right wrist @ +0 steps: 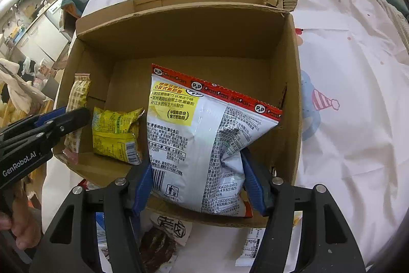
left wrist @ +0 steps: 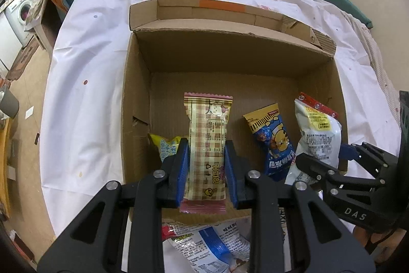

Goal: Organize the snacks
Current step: 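Lower the wafer bar and chip bag into the box and open both grippers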

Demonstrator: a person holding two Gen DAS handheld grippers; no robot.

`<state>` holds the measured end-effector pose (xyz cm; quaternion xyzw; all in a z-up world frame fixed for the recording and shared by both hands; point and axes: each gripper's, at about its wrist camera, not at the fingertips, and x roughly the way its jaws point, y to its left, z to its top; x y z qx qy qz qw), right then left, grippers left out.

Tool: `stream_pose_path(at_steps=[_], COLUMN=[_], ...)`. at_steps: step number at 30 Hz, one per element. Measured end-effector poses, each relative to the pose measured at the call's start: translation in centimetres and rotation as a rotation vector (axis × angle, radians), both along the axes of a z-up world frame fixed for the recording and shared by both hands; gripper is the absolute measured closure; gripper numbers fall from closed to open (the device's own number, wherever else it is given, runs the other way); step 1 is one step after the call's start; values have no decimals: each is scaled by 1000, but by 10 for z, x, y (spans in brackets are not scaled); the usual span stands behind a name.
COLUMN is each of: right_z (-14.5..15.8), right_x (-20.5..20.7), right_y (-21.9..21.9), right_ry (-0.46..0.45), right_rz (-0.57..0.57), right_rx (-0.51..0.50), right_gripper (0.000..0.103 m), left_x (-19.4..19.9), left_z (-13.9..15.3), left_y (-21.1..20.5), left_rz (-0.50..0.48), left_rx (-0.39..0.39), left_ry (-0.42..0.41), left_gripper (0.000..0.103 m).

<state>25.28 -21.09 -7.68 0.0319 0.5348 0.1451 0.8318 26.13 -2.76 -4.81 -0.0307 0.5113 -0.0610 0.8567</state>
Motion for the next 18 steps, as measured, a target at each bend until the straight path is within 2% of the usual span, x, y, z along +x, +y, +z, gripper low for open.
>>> stream_pose_path(at_steps=[12,13,17,18], right_z=[0,2,9,11], right_x=[3,3,0,0], right_y=[2,1,0,0], right_ry=[6,2,-31,-41], right_rz=[7,8,16,17], right_rx=[25,40,76,83], right_gripper=[36,35,20,18], left_x=[-3,-4,-9,-10], left_z=[-1,0,4,5], left_y=[1,1,-1,-2], left_rz=[4,3,-8,-10], left_rx=[14,17,31,35], left_ry=[-3,-6,-29,-37], left_gripper=[77,74,47,44])
